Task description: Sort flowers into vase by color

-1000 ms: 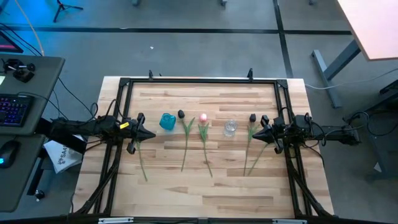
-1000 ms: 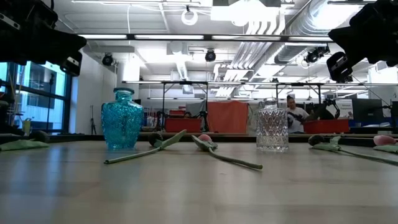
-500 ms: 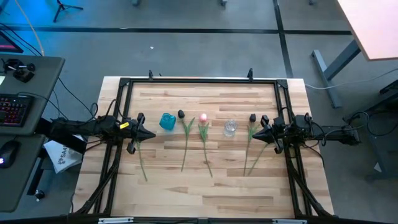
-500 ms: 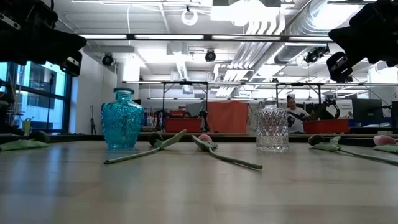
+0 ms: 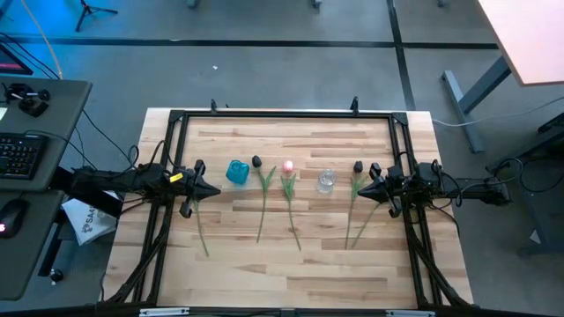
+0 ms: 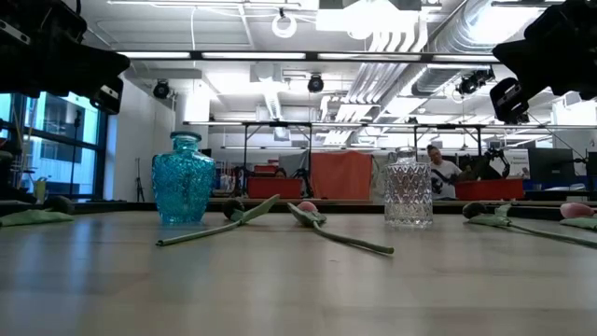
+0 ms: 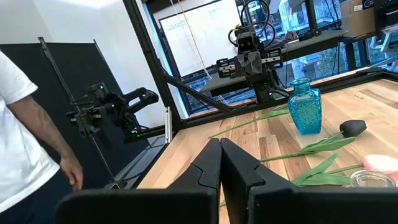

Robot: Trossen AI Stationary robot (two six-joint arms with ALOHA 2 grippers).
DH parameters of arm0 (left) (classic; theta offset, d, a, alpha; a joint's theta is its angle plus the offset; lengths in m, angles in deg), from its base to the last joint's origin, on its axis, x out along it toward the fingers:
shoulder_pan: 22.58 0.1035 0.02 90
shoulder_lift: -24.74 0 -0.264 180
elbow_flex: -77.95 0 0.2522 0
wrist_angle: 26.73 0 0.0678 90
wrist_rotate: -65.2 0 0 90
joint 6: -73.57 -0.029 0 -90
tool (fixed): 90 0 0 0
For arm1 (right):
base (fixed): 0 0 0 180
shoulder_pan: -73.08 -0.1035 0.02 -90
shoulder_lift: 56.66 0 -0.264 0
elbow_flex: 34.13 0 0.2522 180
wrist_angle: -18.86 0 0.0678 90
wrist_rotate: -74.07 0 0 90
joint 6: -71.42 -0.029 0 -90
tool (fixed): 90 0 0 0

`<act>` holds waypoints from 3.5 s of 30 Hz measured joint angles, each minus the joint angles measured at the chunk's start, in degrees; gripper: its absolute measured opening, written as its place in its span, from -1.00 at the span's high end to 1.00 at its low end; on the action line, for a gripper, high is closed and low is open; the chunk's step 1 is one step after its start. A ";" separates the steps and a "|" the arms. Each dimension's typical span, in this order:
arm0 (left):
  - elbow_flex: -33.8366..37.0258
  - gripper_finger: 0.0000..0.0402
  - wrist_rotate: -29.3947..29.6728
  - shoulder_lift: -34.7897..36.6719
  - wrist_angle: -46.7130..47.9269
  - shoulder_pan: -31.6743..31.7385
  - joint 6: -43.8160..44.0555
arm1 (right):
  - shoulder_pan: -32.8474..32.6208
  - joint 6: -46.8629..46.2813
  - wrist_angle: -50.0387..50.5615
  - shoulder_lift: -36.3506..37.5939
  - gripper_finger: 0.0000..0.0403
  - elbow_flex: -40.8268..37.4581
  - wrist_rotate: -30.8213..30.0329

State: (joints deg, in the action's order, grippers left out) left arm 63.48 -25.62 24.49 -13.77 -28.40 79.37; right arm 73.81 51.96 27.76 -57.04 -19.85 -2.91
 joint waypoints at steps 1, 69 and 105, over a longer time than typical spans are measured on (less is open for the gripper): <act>0.01 1.00 -0.01 0.01 0.00 -0.01 0.00 | 0.02 0.00 0.00 -0.02 1.00 0.01 0.00; 0.00 1.00 -0.01 0.00 0.00 0.00 0.02 | -1.36 -54.63 48.85 -79.75 -0.07 37.98 -17.23; 0.01 1.00 -0.01 0.00 0.00 0.00 0.00 | -1.40 -12.02 17.29 -47.98 0.98 40.98 -37.97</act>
State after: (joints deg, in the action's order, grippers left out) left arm 63.50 -25.64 24.49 -13.77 -28.40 79.37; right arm 72.41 39.94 45.05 -105.02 21.13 -40.89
